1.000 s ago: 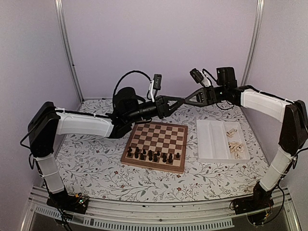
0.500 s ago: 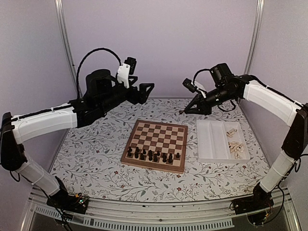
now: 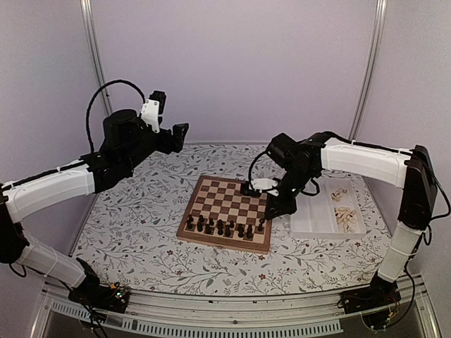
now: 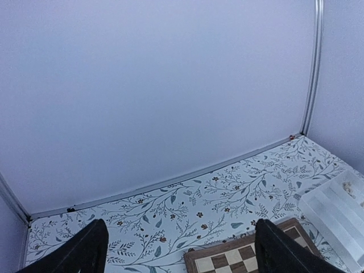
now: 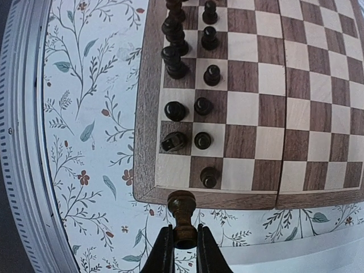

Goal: Set up the chess pieces on the board
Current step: Place the chess piece on the chessboard.

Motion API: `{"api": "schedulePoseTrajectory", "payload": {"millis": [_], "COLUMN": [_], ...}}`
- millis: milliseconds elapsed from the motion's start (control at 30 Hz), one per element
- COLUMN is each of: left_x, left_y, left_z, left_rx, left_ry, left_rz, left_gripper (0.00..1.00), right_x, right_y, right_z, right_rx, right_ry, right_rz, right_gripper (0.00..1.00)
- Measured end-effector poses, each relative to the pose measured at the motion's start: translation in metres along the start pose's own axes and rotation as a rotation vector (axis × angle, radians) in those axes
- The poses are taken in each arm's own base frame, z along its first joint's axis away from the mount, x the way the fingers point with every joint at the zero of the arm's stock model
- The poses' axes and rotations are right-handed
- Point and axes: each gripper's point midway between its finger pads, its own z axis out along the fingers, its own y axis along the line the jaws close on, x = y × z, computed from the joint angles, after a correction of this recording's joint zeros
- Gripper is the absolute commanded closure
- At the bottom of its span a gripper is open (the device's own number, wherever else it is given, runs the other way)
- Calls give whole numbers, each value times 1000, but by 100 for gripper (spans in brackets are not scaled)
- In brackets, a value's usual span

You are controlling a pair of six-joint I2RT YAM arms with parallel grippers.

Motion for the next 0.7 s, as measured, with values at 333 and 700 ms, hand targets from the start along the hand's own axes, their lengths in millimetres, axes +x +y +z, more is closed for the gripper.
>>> {"api": "schedulePoseTrajectory", "payload": {"millis": [333,700], "left_x": [-8,-7], "left_y": [4,4], "left_z": [-5,-5], "left_rx": [-15,-13], "left_ry": [-22,-20], "left_rz": [9,10], "left_gripper": [9,9], "right_x": [14,22], "right_y": [20,16], "right_z": [44,60], "right_rx": [-57,-63], "right_ry": [153,213], "right_rz": [-51,-25], "right_gripper": [100,100]}}
